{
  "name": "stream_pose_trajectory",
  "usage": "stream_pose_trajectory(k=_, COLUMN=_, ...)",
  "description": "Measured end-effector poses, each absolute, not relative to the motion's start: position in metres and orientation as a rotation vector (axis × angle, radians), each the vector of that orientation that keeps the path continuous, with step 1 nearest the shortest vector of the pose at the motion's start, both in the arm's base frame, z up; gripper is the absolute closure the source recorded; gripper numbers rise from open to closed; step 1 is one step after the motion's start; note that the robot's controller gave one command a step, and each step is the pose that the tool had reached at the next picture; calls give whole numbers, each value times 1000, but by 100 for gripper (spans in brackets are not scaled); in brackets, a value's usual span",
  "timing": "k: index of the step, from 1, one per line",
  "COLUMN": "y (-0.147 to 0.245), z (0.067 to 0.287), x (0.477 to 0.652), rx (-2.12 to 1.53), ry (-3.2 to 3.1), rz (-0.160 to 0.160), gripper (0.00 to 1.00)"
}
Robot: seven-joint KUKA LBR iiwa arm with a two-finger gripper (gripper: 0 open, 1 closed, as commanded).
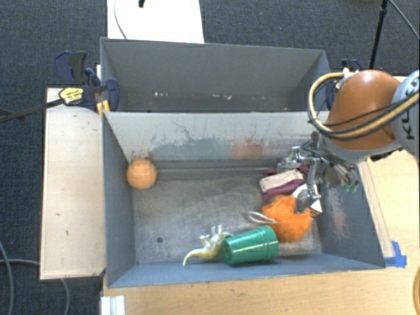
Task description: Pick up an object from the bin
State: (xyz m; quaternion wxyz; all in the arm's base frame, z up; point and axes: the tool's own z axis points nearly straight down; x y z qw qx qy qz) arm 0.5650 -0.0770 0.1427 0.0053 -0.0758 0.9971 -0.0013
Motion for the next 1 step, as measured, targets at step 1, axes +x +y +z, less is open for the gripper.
stream_pose_trajectory(k=1, y=-67, z=149, x=549, rx=-75, ry=3139, rz=1, gripper=0)
